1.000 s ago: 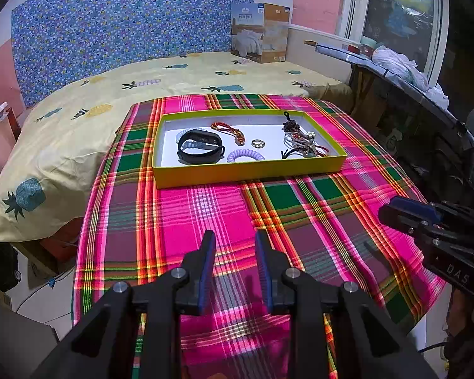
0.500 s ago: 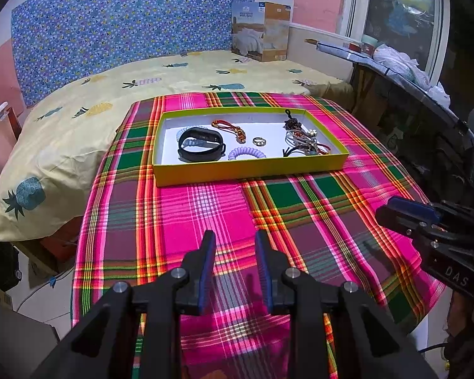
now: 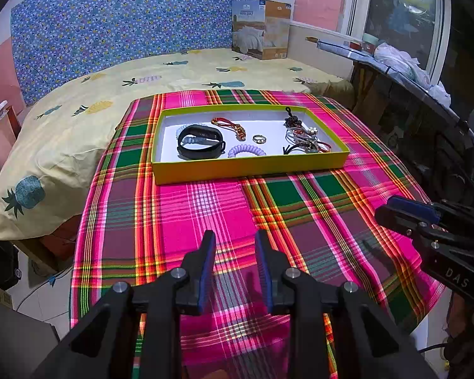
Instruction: Organize jewelry
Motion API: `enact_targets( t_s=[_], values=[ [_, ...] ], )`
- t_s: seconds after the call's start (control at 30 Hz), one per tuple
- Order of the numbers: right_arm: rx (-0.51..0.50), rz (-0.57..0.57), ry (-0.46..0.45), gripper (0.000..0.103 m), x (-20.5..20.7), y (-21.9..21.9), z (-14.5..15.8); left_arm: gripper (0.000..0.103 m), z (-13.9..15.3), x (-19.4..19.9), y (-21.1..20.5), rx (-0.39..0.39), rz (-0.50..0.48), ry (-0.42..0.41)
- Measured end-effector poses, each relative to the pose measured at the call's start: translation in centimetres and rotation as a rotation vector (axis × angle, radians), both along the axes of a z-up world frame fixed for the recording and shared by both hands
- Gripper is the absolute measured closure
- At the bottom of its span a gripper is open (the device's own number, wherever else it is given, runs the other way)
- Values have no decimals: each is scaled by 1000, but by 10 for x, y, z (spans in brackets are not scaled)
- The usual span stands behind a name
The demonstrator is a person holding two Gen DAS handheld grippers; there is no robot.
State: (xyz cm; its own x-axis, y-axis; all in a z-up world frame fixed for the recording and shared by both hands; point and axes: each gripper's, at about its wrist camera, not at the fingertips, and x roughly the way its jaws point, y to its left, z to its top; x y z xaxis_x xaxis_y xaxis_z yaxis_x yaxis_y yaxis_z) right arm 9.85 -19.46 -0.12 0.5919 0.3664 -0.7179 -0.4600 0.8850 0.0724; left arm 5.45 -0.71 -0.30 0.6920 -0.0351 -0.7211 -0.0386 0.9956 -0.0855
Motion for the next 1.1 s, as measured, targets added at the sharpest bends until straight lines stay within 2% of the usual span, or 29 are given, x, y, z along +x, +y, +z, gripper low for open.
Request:
enact_targets(
  t_s=[1.1],
  values=[
    [-5,9,5,77,0,4,-5,76,1,1,-3,9,-1,3]
  ],
)
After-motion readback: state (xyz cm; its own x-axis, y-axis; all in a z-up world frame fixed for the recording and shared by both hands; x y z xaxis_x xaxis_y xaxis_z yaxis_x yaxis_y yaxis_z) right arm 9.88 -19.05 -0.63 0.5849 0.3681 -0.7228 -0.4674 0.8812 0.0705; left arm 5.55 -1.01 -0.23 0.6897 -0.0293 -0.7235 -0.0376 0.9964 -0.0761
